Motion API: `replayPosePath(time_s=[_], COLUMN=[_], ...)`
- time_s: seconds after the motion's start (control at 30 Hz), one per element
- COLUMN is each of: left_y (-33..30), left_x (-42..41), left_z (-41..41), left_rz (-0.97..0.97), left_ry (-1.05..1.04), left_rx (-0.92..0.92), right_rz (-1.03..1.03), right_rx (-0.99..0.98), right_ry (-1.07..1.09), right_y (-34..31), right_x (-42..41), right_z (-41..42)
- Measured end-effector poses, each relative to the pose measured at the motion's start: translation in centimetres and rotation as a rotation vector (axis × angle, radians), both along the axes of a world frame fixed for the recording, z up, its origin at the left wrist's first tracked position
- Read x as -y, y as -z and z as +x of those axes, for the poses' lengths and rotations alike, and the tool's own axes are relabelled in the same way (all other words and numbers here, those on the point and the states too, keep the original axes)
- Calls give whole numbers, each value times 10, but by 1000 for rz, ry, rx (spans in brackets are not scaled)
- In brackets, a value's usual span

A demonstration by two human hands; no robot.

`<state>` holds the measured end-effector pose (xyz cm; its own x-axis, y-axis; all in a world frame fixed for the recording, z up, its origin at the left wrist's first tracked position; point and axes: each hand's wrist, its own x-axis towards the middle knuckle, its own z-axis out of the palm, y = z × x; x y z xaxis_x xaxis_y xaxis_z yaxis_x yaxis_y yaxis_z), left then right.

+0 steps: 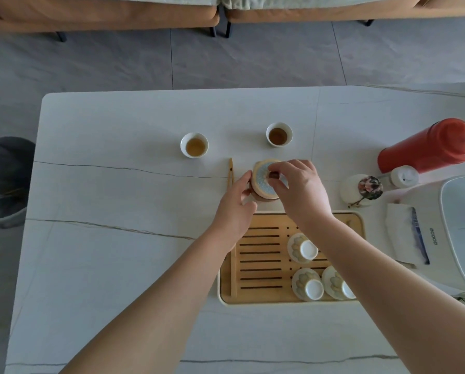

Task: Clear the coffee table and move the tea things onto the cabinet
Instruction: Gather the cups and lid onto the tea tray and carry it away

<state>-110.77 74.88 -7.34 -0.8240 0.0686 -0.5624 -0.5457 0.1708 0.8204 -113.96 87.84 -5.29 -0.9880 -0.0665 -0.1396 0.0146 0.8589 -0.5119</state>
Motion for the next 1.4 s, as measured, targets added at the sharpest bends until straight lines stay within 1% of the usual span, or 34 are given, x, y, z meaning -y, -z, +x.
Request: replayPosePath(time_s=[0.2, 0.5, 0.6, 0.67, 0.7, 0.73, 0.8, 0.83, 0.87, 0.9, 0.97, 1.2, 1.33, 1.4], left_y=[-5, -7, -10, -12, -14, -15, -17, -17, -18, -18, -18, -36, -53, -59], left_x=[3, 0, 1, 1, 1, 1, 0, 0, -1, -1, -1, 1, 8, 10], left_z=[0, -3, -5, -7, -8, -9, -12, -13, -14, -14, -14, 6, 26, 38], left_rz=[158, 159, 211, 283, 319, 355, 437, 477, 505, 515, 495, 418, 415, 398], left_ry=[-96, -132, -174, -229, -253, -273, -296, -290, -278, -269, -270, -249, -240, -223], left_rx=[56, 60, 81, 132, 170, 211, 292, 322, 338, 343, 336, 262, 241, 250], right_rz=[-13, 2, -18, -95, -160, -246, -499, -639, -756, -848, -956, -907, -955, -949], right_rx=[-20, -39, -33, -46, -23, 55, 339, 473, 566, 610, 624, 483, 462, 461], right_ry=[12, 4, -25, 20, 96, 200, 413, 492, 545, 585, 639, 582, 549, 531], right_y=[1, 1, 2, 4, 5, 5, 6, 7, 8, 8, 9, -5, -24, -29], right_x=[2, 1, 0, -3, -5, -7, -8, -8, -7, -7, -6, -9, -11, -10], right_z=[0, -2, 0, 3, 4, 4, 2, 2, 2, 3, 4, 27, 48, 62])
